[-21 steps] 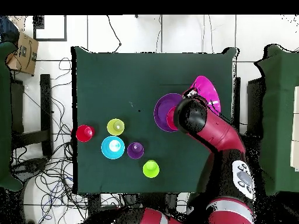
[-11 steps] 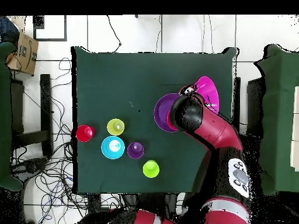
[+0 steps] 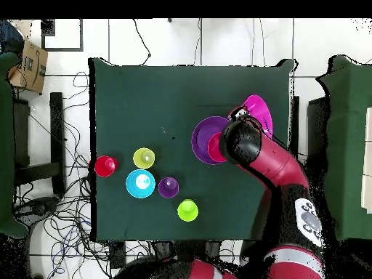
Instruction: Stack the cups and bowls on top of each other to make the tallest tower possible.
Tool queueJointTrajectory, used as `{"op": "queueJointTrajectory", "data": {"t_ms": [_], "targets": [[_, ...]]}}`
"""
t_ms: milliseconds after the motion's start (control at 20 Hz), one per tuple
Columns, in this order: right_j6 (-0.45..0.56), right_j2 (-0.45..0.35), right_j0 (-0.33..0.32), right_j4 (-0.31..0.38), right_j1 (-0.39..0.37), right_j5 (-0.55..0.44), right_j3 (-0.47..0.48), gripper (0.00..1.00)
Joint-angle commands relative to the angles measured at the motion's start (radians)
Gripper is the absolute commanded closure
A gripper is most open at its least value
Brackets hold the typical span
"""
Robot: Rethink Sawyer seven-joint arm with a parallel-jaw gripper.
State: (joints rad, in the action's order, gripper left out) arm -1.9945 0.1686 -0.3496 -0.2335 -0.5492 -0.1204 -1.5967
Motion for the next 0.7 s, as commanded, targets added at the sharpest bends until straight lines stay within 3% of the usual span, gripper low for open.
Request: {"op": "queueJointTrajectory", "data": {"t_ms": [50, 200, 350, 400, 500, 550, 700], "targets": [[0.010, -0.178, -0.054, 0.129, 0.048, 0.042, 0.021, 0.00], [0.085, -0.286, -0.139, 0.216, 0.082, 0.050, 0.027, 0.00], [0.068, -0.378, -0.192, 0.297, 0.094, 0.118, 0.013, 0.00], [0.089, -0.484, -0.267, 0.348, 0.111, 0.136, -0.004, 0.00], [0.085, -0.575, -0.327, 0.420, 0.122, 0.165, -0.022, 0.00], [0.059, -0.570, -0.320, 0.441, 0.114, 0.187, -0.025, 0.00], [0.025, -0.662, -0.382, 0.532, 0.114, 0.226, -0.047, 0.00]]}}
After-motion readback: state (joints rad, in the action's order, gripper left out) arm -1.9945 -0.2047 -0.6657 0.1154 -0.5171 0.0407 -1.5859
